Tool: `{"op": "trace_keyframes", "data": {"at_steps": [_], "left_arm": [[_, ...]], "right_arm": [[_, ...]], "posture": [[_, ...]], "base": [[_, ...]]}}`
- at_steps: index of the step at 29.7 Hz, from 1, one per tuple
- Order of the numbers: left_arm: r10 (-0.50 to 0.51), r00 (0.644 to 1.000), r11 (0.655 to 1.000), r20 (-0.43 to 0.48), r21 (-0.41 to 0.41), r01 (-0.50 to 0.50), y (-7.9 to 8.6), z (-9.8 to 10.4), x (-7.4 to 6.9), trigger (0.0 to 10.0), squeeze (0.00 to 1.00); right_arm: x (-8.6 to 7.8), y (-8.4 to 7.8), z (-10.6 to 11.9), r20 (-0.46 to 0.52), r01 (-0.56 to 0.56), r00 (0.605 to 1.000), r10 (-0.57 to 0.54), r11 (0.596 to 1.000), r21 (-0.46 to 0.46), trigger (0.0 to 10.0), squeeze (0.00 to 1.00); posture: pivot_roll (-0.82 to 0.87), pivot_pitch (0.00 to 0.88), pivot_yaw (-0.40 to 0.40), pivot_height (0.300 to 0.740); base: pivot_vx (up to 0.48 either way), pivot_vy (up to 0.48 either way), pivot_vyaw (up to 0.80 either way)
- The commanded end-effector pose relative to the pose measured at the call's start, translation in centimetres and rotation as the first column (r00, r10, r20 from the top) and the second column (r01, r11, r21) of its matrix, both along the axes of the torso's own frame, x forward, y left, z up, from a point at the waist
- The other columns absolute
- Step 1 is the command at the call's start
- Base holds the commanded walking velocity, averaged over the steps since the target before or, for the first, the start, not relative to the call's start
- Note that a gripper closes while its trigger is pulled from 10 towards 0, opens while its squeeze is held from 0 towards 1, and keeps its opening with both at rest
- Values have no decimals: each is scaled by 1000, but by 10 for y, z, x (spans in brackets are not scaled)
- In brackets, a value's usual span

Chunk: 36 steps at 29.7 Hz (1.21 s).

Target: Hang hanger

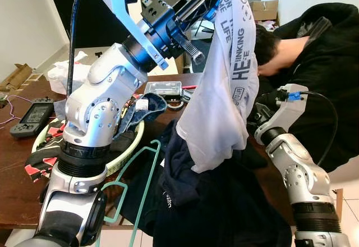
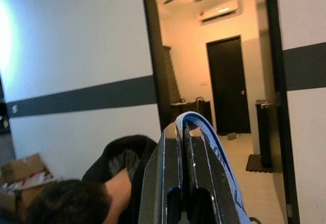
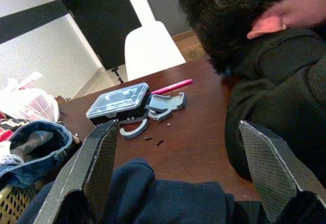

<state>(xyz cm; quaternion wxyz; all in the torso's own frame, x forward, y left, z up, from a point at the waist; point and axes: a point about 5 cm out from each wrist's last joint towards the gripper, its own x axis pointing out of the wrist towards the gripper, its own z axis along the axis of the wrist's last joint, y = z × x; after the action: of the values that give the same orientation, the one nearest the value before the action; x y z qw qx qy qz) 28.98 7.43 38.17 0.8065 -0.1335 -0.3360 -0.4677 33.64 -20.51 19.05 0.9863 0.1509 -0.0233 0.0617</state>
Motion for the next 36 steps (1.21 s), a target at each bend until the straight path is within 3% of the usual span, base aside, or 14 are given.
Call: {"op": "trace_keyframes", "data": {"at_steps": [1,21,30,36], "left_arm": [[-20,1000,1000,-5,5,20,-3,-2,-5,10000,0],[-125,992,992,-26,7,125,-8,-2,-10,10000,0],[-107,987,994,-121,3,108,6,-18,13,10000,0],[-98,985,995,-141,10,101,10,-24,20,10000,0]], "right_arm": [[3,3,-1,1,8,1000,-8,1000,14,10000,0],[4,9,-6,-2,17,1000,-17,1000,17,10000,0],[3,5,-10,0,32,999,-32,999,9,10000,0],[3,5,-10,-2,33,999,-33,999,9,10000,0]], "posture": [[-10,0,89,740],[-9,0,88,740],[-12,0,90,740],[-14,0,91,740]], "base": [[-307,0,0],[-311,0,0],[-314,0,0],[-316,0,0]]}}
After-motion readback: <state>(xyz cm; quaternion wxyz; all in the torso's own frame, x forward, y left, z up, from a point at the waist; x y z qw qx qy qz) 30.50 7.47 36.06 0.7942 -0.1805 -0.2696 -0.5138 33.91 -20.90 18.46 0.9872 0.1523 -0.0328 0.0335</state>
